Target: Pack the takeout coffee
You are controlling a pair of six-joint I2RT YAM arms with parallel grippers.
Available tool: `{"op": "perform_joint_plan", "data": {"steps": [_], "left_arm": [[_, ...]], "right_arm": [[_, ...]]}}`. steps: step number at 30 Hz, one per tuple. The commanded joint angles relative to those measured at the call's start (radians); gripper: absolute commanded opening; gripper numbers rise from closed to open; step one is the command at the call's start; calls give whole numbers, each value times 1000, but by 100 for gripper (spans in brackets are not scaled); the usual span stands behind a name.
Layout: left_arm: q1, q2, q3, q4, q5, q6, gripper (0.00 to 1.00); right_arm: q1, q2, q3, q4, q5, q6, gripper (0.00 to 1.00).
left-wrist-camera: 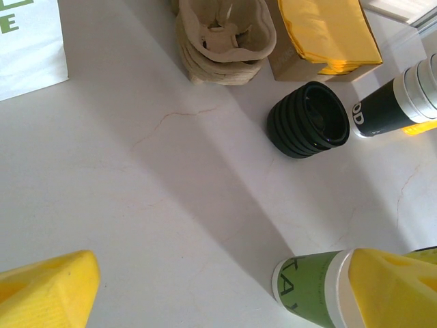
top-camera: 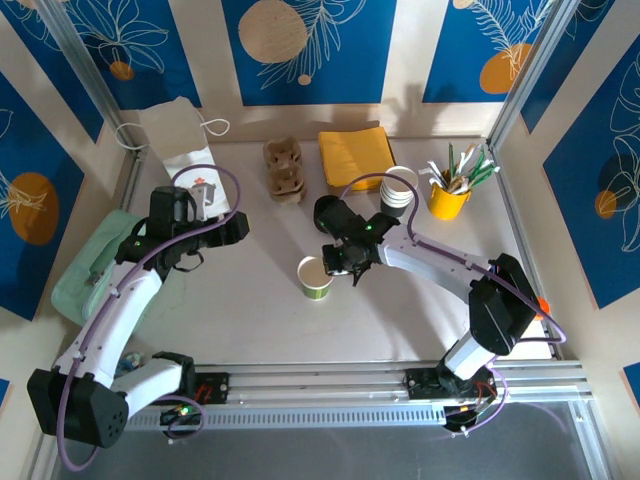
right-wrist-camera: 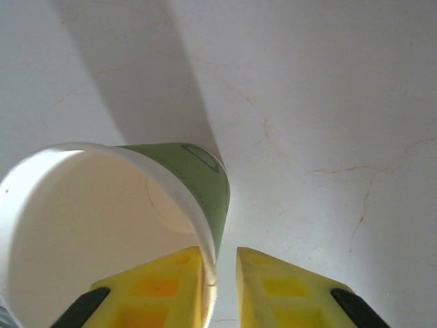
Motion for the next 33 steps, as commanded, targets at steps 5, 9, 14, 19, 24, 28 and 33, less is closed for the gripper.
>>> {"op": "perform_joint_plan", "data": {"steps": [5, 9, 14, 19, 24, 28, 33], "left_arm": [[-24, 18, 18, 26, 63, 12, 94], [-74, 82, 76, 13, 62, 28, 93], [-164, 186, 158, 14, 36, 25, 91], [-261, 302, 256, 18, -32, 2, 90], [-332, 442, 371, -10, -101, -45, 89], [-364, 566, 465, -51, -139, -77, 85], [-393, 688, 569, -88, -222, -101, 82]], "right_arm": [[9, -54, 91, -90, -40, 6, 28], [9, -131, 99, -106, -51, 15, 38], [-26, -233, 76, -118, -48, 25, 42], [-93, -347, -21, -85, -17, 24, 50], [-208, -443, -145, -32, -67, 27, 52], [-302, -496, -235, 10, -111, 14, 53], [-399, -530, -330, 63, -139, -15, 54]]}}
